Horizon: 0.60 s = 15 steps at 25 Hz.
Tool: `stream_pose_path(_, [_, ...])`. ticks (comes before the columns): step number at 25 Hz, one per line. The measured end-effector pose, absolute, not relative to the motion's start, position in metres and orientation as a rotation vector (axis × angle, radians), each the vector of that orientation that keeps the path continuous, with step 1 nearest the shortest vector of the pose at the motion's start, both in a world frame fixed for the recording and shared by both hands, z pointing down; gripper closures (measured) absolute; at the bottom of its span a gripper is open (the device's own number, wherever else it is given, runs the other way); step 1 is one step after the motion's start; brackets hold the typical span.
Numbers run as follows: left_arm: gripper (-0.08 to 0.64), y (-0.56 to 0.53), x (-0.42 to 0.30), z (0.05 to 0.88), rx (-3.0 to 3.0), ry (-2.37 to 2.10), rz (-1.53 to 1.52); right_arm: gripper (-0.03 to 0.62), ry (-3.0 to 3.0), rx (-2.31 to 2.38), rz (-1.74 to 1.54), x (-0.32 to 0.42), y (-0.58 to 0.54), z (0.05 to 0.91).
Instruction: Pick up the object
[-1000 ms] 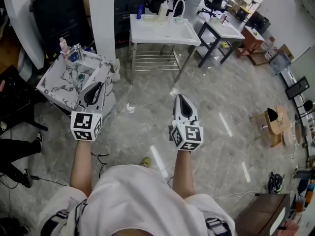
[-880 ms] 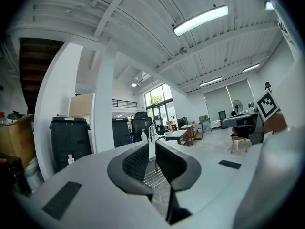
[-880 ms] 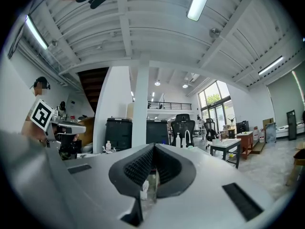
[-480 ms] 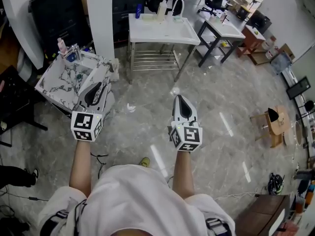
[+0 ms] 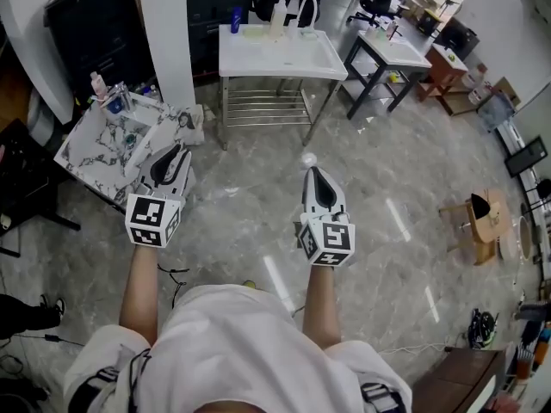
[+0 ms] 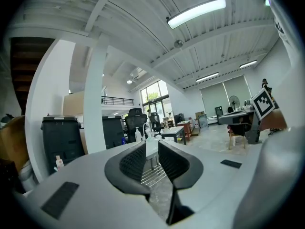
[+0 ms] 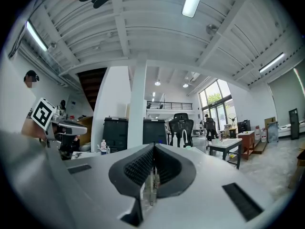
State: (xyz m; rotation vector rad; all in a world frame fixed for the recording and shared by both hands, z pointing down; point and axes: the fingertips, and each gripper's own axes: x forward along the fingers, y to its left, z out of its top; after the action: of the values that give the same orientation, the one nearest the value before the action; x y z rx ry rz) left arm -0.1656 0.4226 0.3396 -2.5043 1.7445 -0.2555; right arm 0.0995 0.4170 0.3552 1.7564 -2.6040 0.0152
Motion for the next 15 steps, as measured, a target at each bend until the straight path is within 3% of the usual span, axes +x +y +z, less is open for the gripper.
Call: stream_pose_path(15, [0.486, 0.343, -0.111, 0.367, -2.516, 1.762, -0.297, 0.586, -2.622, 1.755, 0.105, 0.152, 0.339, 0.388])
